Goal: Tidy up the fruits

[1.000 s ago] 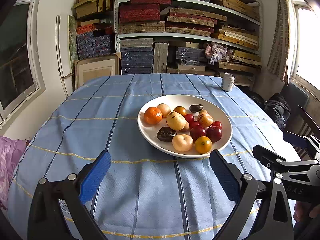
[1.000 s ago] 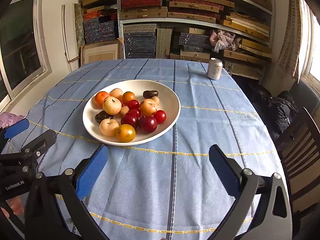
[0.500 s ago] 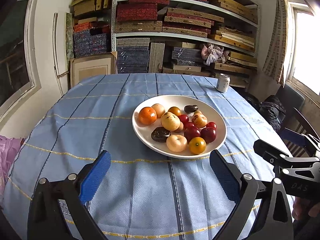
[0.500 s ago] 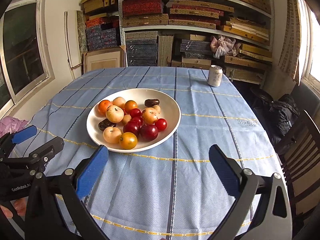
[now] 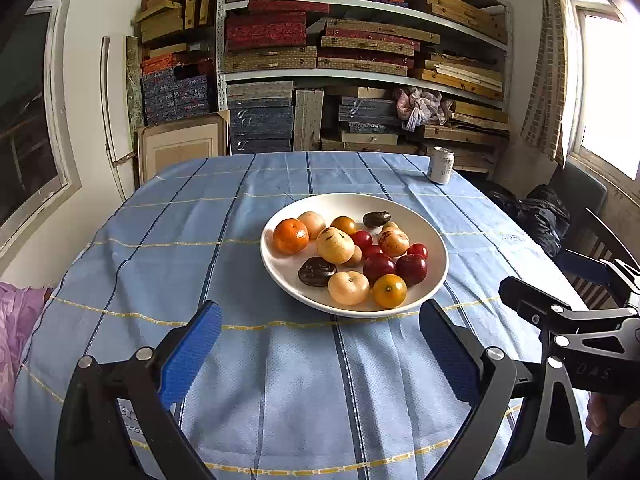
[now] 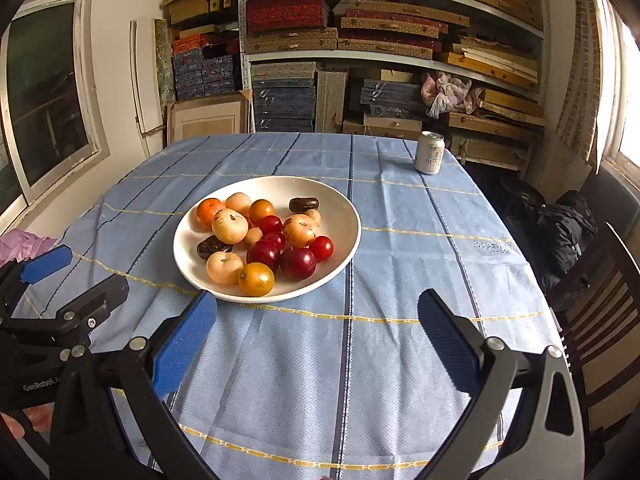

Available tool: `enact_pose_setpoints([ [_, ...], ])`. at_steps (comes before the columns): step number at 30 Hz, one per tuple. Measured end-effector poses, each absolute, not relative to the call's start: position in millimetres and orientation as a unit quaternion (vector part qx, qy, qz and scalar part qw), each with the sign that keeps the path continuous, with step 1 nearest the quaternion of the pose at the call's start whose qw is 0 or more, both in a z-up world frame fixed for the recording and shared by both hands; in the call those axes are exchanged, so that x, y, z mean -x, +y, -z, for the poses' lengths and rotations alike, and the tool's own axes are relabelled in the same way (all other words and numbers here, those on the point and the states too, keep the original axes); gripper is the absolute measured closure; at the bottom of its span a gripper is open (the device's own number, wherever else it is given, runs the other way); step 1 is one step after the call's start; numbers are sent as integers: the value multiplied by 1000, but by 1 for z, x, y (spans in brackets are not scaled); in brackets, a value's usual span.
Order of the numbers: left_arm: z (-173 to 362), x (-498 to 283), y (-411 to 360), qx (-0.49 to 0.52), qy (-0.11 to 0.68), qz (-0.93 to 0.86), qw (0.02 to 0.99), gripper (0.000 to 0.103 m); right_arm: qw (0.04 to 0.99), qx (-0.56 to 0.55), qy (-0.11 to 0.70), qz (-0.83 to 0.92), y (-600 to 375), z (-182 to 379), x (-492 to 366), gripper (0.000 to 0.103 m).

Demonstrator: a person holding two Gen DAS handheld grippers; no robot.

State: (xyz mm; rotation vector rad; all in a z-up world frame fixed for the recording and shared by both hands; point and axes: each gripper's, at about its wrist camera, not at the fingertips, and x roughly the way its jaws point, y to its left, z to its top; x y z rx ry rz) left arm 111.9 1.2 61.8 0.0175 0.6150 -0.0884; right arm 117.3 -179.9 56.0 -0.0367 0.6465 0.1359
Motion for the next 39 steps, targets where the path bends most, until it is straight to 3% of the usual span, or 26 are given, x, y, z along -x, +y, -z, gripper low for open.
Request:
enact_pose_setpoints([
  [13, -60, -112, -3, -4, 307, 53, 950, 3, 949, 31, 310, -52, -182, -60, -113, 4],
  [20, -65, -101, -7, -18, 264, 36, 964, 3, 949, 35, 311, -50, -182, -58, -112, 4],
  [39, -61, -109, -9, -21, 301, 42, 953, 3, 945, 46, 322, -31, -184, -50, -114, 4],
])
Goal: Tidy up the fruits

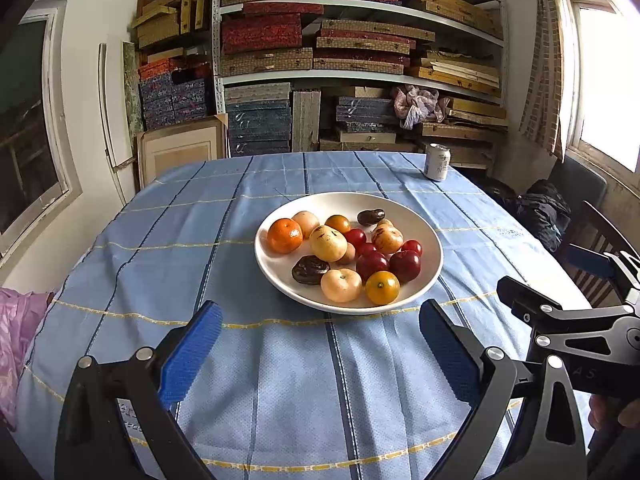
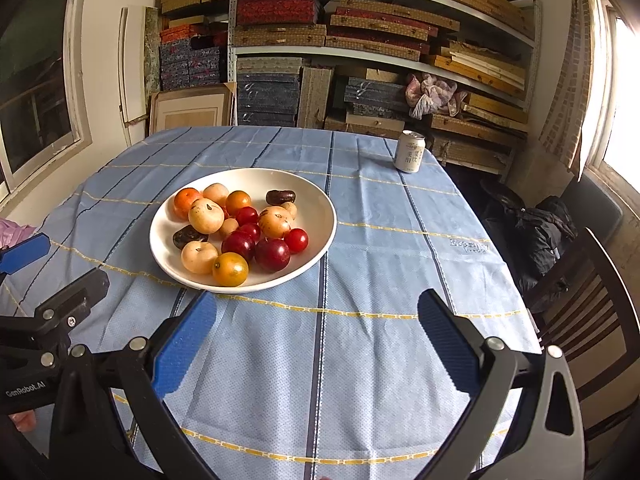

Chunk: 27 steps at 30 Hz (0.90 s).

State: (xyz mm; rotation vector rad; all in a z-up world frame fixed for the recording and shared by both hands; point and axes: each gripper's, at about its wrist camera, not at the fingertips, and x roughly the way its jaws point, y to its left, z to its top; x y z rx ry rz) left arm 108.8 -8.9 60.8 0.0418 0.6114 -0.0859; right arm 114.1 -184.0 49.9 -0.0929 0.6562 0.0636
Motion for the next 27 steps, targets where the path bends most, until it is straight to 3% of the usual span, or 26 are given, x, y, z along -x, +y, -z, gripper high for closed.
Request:
enact_pose_setpoints([
  [27, -60, -106, -9, -22, 304, 48, 951, 3, 942, 43, 332, -34, -183, -49, -117, 4],
])
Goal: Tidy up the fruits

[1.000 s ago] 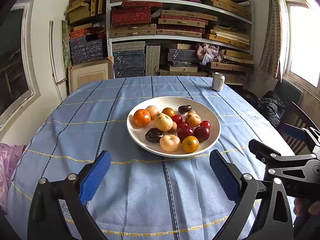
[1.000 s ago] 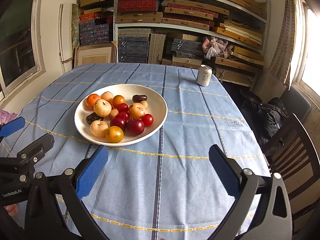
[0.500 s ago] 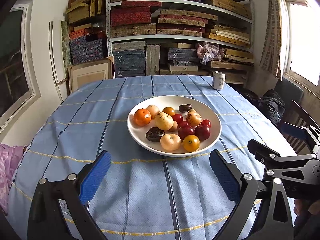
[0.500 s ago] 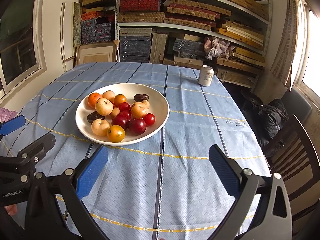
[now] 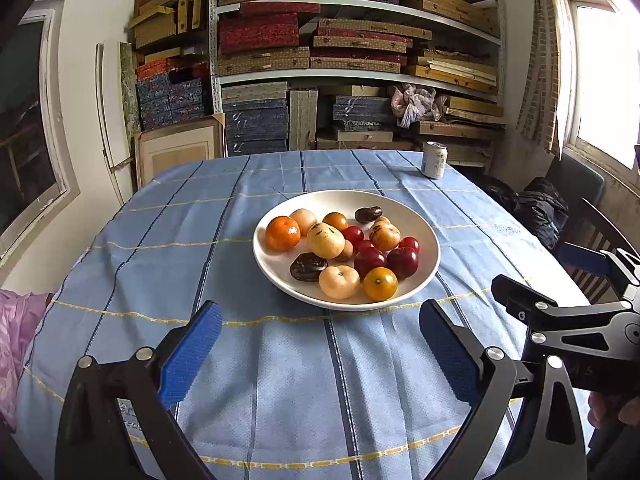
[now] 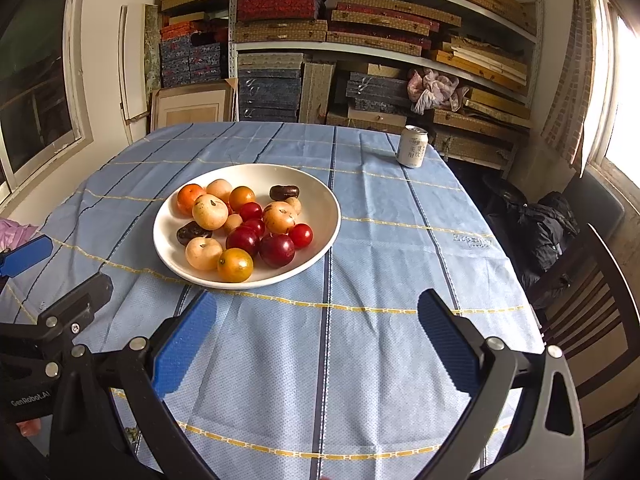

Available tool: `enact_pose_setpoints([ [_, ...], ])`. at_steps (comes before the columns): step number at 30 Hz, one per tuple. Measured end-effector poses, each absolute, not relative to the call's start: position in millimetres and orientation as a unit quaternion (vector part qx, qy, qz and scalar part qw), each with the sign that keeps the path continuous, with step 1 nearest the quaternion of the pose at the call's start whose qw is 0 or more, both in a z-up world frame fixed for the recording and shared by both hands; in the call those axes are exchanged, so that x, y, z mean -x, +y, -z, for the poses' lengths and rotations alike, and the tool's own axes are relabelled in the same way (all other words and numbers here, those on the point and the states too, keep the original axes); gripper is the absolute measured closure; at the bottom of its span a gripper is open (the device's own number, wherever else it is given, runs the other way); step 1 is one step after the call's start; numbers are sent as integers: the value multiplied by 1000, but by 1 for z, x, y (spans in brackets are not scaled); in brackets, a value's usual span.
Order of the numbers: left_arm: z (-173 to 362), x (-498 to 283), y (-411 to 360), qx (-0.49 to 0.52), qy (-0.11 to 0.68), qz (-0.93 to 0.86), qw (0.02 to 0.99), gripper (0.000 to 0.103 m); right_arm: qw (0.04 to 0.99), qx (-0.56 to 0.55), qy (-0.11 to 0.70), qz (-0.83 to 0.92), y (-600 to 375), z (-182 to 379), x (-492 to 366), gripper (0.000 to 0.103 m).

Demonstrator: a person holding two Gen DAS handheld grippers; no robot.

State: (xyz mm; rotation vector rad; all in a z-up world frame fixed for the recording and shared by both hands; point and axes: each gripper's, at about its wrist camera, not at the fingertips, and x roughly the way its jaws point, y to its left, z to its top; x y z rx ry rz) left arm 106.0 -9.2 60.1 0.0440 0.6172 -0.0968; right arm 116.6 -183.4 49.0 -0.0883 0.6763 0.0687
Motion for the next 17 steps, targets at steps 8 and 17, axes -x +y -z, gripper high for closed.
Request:
enact_pose_setpoints([
  [8, -62, -99, -14, -32, 287, 56, 956, 3, 940, 44, 337, -29, -182, -47, -118, 4],
  [17, -63, -103, -8, -7, 309, 60, 949, 3, 943, 53, 328, -27, -182, -51, -111, 4],
])
